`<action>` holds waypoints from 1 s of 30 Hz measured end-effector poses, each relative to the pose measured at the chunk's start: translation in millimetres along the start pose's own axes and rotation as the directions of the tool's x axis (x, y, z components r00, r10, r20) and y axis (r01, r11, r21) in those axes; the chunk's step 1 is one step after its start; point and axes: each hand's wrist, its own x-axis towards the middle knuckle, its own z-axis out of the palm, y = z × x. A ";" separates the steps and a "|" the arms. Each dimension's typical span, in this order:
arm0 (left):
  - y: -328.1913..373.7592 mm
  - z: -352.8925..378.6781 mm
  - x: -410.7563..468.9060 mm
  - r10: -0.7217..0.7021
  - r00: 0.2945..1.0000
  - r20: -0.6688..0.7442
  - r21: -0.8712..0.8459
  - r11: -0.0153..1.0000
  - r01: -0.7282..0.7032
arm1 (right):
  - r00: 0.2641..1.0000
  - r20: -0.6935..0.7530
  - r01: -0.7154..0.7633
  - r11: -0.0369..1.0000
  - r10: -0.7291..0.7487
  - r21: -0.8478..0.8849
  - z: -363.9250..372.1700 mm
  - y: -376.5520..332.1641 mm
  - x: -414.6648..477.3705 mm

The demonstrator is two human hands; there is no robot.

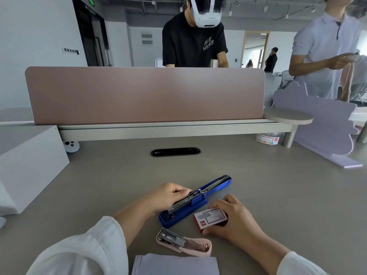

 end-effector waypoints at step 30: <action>-14.5 8.4 -77.8 0.332 0.865 -0.375 0.038 0.938 -0.344 | 0.981 -0.192 0.071 0.944 -0.009 0.321 -7.3 -25.9 -4.2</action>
